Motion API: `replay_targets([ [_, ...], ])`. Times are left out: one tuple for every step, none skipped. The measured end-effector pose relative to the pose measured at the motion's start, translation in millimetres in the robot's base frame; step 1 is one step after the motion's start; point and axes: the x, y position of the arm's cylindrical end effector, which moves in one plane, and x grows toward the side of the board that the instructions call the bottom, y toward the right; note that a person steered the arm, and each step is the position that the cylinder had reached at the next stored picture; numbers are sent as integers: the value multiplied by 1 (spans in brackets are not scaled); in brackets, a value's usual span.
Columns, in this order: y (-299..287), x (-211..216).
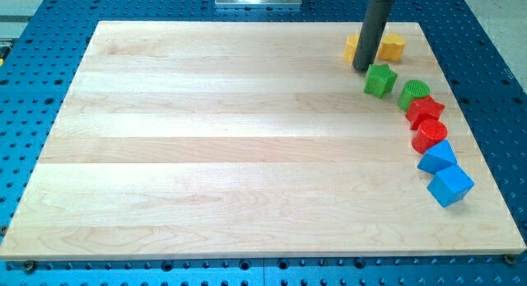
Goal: Move the green star towards the center top of the board
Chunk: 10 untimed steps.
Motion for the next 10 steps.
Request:
replay_targets([
  [-6,-11],
  [-56,11],
  [-96,88],
  [-41,123],
  [19,93],
  [32,48],
  [73,40],
  [33,32],
  [-90,32],
  [-95,67],
])
